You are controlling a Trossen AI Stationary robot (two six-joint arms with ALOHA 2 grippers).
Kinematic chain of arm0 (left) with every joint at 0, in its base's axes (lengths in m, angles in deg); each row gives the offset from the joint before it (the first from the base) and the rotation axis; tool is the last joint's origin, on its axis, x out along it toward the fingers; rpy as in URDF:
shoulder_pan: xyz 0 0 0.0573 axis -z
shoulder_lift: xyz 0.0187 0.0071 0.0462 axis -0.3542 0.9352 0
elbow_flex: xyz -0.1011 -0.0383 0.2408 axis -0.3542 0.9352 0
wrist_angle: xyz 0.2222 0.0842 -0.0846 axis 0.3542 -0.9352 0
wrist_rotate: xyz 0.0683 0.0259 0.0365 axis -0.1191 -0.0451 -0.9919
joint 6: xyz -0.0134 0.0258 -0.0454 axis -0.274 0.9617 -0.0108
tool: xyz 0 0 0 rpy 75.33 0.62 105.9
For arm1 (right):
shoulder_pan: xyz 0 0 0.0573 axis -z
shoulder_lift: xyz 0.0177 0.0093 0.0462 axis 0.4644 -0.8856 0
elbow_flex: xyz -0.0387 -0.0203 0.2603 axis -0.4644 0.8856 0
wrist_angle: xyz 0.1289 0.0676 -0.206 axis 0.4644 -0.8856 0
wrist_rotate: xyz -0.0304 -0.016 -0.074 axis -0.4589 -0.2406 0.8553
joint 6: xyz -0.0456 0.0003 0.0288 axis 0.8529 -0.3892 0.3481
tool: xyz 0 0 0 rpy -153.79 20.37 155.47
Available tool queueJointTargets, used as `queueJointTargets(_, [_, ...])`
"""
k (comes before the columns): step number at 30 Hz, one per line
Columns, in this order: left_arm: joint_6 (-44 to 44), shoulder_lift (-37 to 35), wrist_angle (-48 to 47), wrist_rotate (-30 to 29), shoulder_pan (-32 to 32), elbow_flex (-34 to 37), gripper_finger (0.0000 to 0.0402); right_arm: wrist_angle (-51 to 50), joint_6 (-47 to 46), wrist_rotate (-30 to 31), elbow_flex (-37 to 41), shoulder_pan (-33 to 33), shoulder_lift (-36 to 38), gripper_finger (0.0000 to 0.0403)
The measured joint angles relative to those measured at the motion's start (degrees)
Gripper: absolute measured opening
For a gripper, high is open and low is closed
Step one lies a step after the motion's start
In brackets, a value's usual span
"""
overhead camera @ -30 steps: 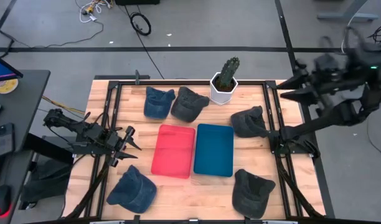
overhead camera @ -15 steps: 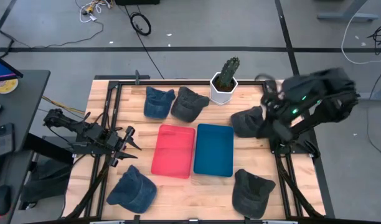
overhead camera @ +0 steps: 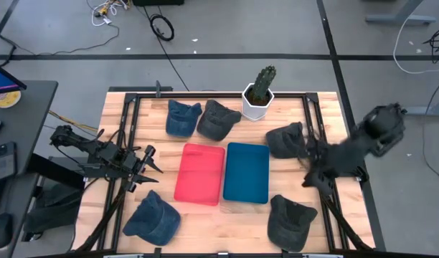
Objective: Pick & Place hat
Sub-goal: Put the bottom black cap into the blue bin
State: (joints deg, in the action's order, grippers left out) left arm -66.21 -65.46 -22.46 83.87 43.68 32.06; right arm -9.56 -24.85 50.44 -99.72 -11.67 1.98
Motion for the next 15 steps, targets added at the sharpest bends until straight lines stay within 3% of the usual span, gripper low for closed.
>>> queueJointTargets(8, [0.00, -0.02, 0.02, 0.00, 0.00, 0.00, 0.0170, 3.89, -13.85, 1.46, 13.44, -10.56, -2.57, 0.0149])
queueJointTargets(15, [-0.02, 0.00, 0.02, 0.00, 0.02, -0.01, 0.0170, 13.08, -13.17, -3.87, 26.29, -12.87, -6.13, 0.0149])
